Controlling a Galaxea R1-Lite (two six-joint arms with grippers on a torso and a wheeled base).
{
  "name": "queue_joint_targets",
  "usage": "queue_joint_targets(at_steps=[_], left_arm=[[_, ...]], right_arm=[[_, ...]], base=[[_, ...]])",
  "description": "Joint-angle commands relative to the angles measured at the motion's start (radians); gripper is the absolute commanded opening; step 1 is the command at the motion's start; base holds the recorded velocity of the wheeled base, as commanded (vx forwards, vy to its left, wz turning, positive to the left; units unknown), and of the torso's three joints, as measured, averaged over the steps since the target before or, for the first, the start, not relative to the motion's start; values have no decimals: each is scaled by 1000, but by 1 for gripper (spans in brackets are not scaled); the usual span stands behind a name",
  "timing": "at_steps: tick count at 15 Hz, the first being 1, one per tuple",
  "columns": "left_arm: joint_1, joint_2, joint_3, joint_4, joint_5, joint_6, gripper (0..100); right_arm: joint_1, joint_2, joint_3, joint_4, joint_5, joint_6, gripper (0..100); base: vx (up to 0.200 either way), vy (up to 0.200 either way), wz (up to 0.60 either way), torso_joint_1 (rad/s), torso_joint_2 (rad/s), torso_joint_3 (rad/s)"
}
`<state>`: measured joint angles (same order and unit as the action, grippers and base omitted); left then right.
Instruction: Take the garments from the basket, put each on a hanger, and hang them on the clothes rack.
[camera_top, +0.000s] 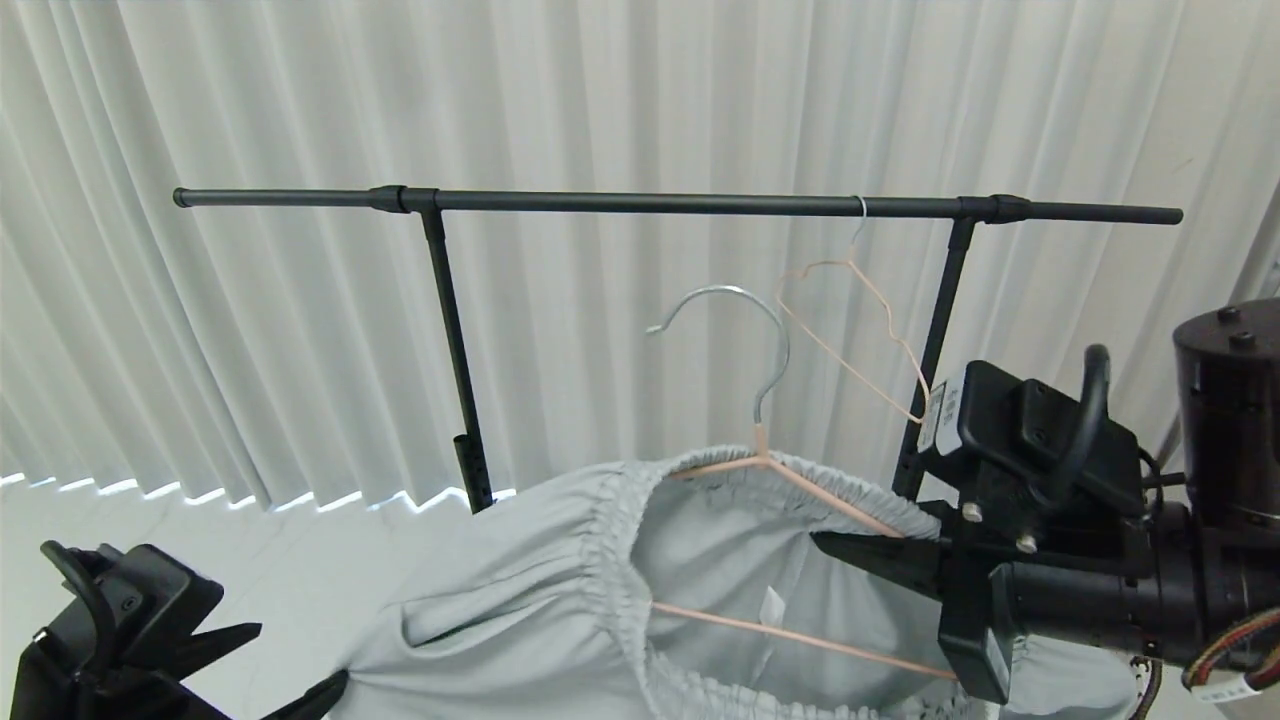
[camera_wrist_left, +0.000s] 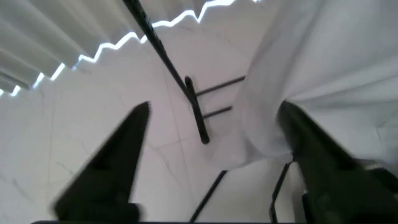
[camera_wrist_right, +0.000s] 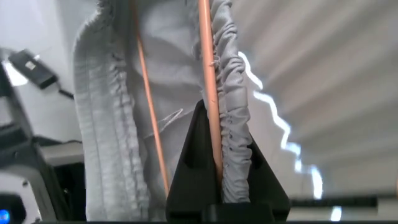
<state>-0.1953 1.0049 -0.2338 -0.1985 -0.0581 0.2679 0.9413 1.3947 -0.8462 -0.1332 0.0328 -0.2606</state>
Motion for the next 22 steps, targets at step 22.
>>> queue_joint_targets(at_steps=[22], left_arm=[[-64, -12, -19, -162, -2, 7, 100]], right_arm=[[-228, 322, -519, 201, -283, 426, 0]], base=[[109, 0, 0, 2, 2, 0]])
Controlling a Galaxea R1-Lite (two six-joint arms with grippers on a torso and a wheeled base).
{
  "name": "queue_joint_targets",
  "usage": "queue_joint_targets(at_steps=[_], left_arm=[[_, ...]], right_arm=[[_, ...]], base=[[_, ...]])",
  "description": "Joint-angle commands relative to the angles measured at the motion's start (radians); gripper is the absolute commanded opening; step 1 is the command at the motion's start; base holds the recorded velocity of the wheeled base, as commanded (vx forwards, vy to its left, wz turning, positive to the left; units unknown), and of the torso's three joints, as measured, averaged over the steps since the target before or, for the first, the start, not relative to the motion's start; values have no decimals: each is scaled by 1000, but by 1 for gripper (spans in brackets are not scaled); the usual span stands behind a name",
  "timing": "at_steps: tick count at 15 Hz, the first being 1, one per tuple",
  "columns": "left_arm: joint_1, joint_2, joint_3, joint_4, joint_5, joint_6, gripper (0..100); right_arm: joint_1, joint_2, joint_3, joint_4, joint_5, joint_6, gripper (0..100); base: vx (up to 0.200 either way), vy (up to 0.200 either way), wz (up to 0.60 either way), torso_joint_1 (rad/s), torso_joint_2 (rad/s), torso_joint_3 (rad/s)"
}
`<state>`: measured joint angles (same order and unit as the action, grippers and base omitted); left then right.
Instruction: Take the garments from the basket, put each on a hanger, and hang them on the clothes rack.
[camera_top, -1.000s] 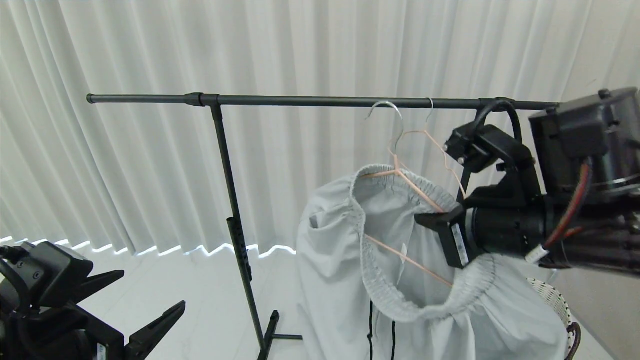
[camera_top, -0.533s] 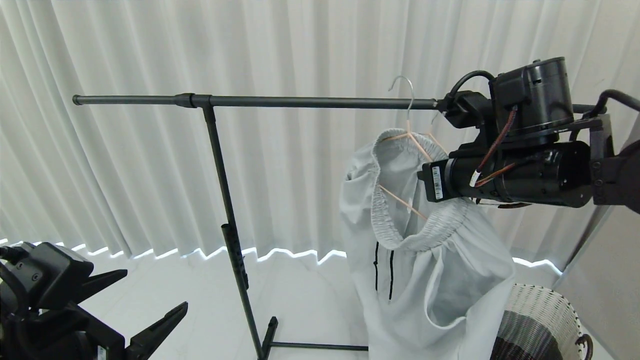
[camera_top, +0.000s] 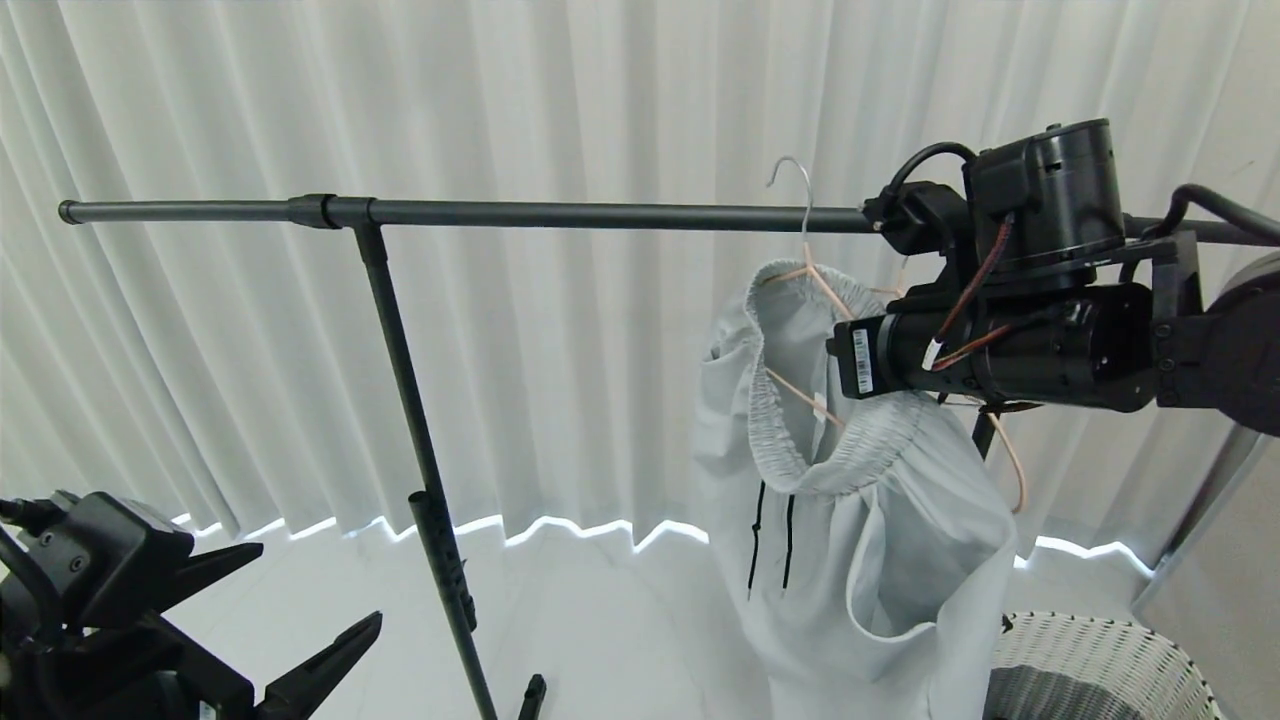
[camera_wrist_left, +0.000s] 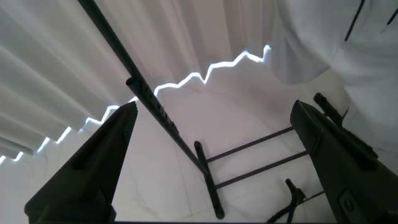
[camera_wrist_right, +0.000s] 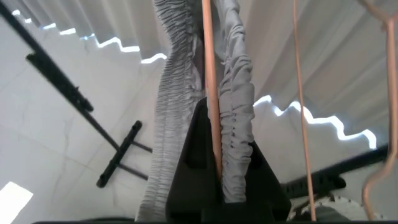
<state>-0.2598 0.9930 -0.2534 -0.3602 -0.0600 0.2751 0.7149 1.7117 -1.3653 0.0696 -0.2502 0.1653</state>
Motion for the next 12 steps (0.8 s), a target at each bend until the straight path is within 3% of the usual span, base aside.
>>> queue_joint_targets(at_steps=[1, 12], left_arm=[[-1, 0, 0, 0, 0, 4, 100], [-21, -11, 17, 0, 0, 9, 100]], right_arm=[[-6, 12, 0, -10, 0, 0, 0], [-91, 175, -112, -33, 0, 6, 0]], base=[[0, 0, 0, 0, 0, 0], [0, 0, 0, 0, 0, 0]])
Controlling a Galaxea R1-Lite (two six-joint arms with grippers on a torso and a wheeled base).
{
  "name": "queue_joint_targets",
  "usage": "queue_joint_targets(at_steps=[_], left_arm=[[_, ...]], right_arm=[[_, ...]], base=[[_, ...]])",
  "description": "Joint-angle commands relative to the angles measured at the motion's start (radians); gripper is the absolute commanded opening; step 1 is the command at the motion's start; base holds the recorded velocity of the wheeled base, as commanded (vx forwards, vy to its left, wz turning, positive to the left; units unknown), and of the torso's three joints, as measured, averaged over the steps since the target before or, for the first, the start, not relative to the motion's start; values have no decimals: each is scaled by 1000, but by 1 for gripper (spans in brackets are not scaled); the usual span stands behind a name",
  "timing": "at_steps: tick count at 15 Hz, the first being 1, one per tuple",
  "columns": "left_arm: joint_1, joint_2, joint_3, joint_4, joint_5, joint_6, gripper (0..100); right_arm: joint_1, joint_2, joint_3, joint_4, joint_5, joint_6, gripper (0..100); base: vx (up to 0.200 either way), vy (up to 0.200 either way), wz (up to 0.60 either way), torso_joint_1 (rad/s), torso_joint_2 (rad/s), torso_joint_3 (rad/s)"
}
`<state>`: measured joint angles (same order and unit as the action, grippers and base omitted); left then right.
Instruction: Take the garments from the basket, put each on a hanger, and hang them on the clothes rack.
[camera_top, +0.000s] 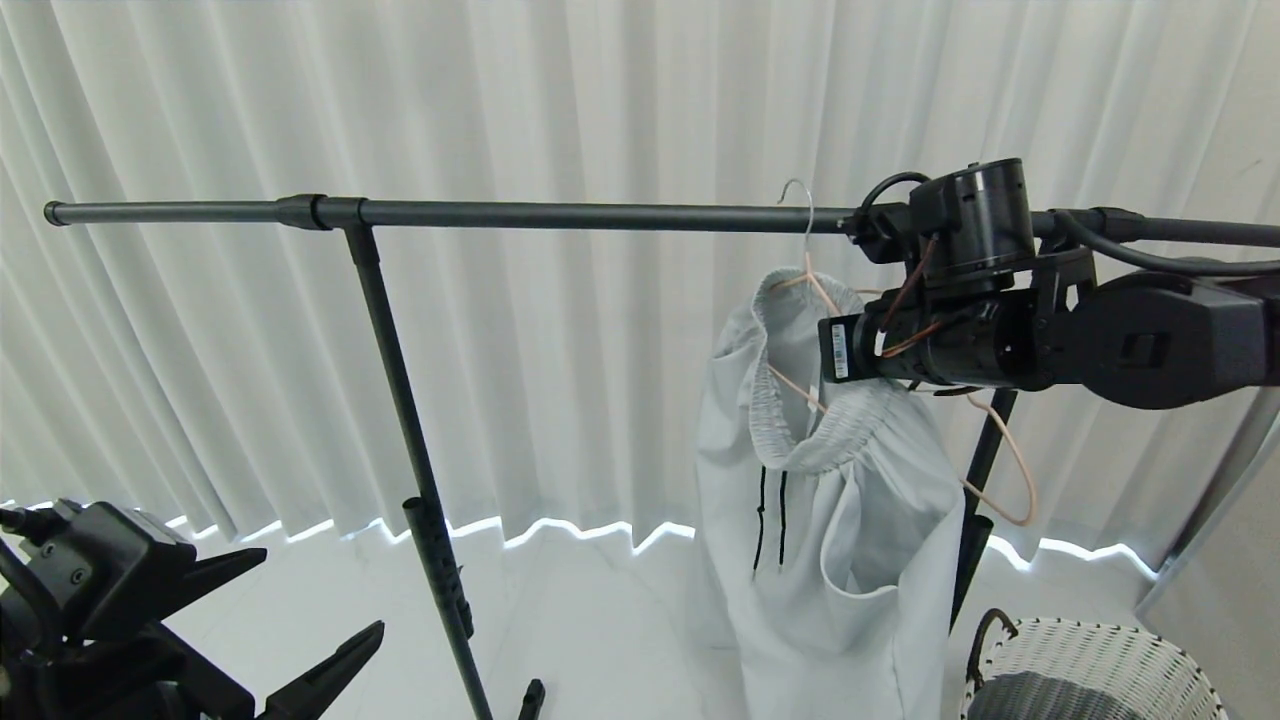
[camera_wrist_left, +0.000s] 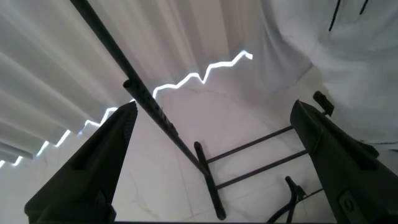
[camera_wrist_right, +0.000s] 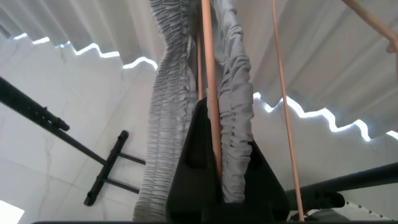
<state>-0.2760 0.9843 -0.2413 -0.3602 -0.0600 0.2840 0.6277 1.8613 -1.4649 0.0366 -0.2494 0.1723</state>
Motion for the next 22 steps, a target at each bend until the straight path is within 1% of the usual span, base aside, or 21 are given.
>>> queue_joint_targets(at_steps=[1, 7, 8, 12, 14, 15, 16, 17, 19, 20, 22], left_arm=[[-15, -6, 10, 0, 0, 0, 100], [-26, -9, 17, 0, 0, -2, 100], [-26, -7, 17, 0, 0, -2, 100], [-9, -4, 14, 0, 2, -11, 100], [38, -1, 13, 0, 3, -9, 100], [55, 1, 13, 0, 3, -9, 100], [77, 1, 14, 0, 3, -9, 100], [93, 1, 13, 0, 5, -5, 100], [107, -1, 10, 0, 29, -2, 100], [107, 1, 10, 0, 39, -2, 100], [107, 1, 10, 0, 60, 0, 100]], right_arm=[[-6, 33, -15, 2, -1, -1, 0], [-9, 47, -15, 5, -1, 1, 0], [-11, 47, -15, 5, -1, -1, 100], [-3, -8, -5, 2, -8, 3, 100], [38, -85, 0, 5, -8, 56, 100], [56, -125, 18, 6, -8, 70, 100], [67, -168, 60, 6, -10, 64, 100], [69, -217, 110, 11, -11, 42, 100], [50, -312, 221, 19, -11, -59, 100], [38, -335, 252, 23, -11, -94, 100], [-37, -433, 367, 39, -11, -244, 100]], base=[[0, 0, 0, 0, 0, 0], [0, 0, 0, 0, 0, 0], [0, 0, 0, 0, 0, 0], [0, 0, 0, 0, 0, 0], [0, 0, 0, 0, 0, 0], [0, 0, 0, 0, 0, 0], [0, 0, 0, 0, 0, 0], [0, 0, 0, 0, 0, 0], [0, 0, 0, 0, 0, 0], [0, 0, 0, 0, 0, 0], [-200, 0, 0, 2, 2, 0]])
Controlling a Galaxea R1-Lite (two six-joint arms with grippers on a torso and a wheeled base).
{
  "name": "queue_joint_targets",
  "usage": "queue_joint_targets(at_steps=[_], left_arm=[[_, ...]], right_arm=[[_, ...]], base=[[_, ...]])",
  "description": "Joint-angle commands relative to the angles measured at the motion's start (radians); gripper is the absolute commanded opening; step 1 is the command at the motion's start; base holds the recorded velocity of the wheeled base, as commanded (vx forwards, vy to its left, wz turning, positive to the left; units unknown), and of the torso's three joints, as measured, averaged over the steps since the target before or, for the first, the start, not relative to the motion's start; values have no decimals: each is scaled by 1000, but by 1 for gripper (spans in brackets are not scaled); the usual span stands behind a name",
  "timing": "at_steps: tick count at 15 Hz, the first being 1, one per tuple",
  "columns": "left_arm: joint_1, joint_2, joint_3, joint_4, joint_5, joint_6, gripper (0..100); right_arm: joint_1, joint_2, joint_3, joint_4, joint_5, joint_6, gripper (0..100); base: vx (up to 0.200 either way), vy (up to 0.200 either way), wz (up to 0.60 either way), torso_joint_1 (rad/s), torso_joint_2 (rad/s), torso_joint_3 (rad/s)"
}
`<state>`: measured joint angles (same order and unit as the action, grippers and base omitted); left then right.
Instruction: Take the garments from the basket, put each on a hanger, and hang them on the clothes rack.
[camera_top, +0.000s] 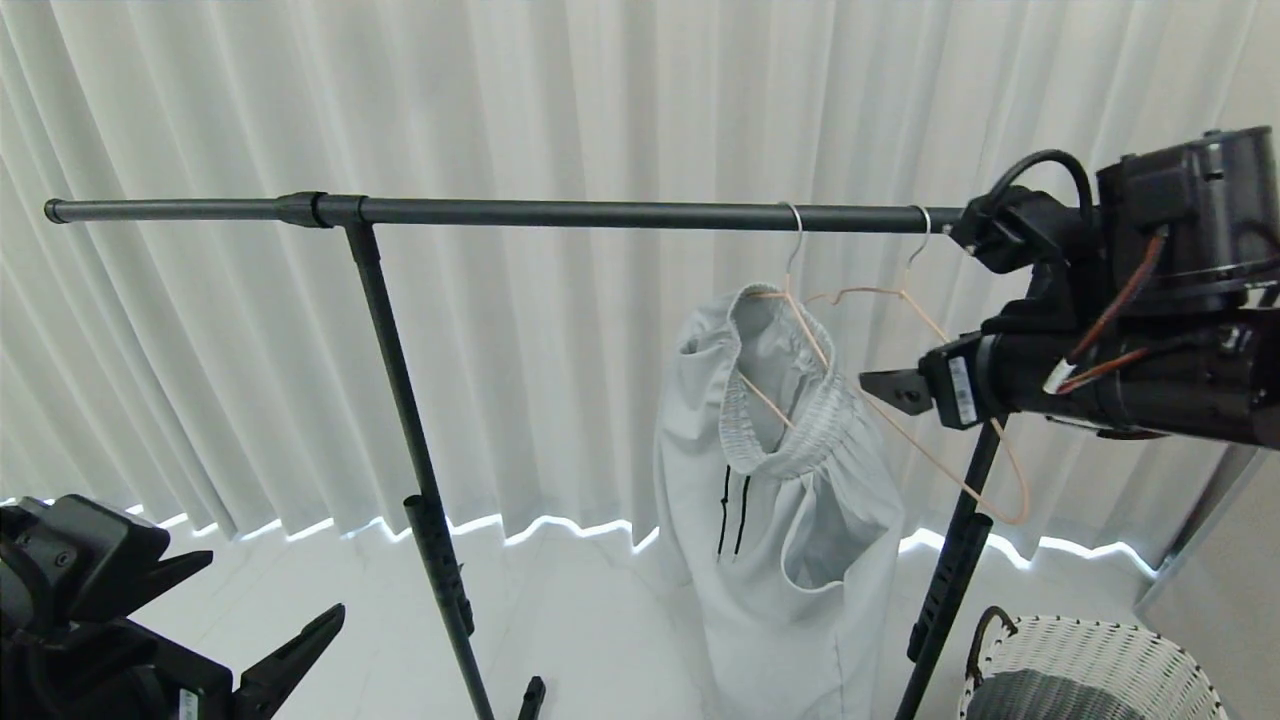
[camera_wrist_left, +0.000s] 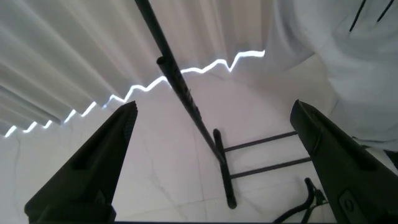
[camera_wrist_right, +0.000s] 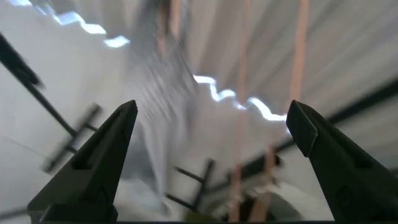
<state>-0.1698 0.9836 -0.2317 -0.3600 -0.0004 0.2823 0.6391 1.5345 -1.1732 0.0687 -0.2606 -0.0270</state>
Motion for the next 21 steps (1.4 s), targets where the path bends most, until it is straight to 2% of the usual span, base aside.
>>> queue_joint_targets(at_steps=[1, 3, 4, 5, 7, 10, 15, 17, 21], left_arm=[[1, 0, 0, 0, 2, 0, 100], [3, 0, 0, 0, 2, 0, 100], [3, 0, 0, 0, 2, 0, 100], [3, 0, -3, 0, 2, 1, 100], [3, -2, -5, 0, 2, 1, 100], [1, -5, -3, 0, 2, 0, 100], [1, -8, -14, -7, 2, 0, 100], [1, -5, -23, -22, 2, 0, 100], [1, -3, -43, -23, 2, 0, 100]], right_arm=[[-85, -135, 112, 6, 0, -100, 100], [-165, -185, 176, 5, 0, -202, 100], [-180, -194, 187, 5, 0, -220, 100], [-230, -218, 221, 0, 1, -277, 100], [-302, -251, 274, -4, 0, -337, 100], [-354, -283, 331, -9, 0, -355, 100], [-386, -327, 397, -9, -22, -355, 100], [-385, -330, 412, -9, -58, -353, 100], [-386, -338, 431, -9, -63, -353, 100]], base=[[-200, 0, 0, 12, -7, 2], [-200, 0, 0, -7, 0, 2], [-200, 0, 0, -7, -2, 2], [-200, 0, 0, -2, 7, 2], [-200, 0, 0, 5, 7, 0], [-200, 0, 0, 1, 2, 1], [0, 0, 0, -1, 14, 8], [0, 0, 0, -115, 315, 181], [0, 0, 0, -172, 460, 281]])
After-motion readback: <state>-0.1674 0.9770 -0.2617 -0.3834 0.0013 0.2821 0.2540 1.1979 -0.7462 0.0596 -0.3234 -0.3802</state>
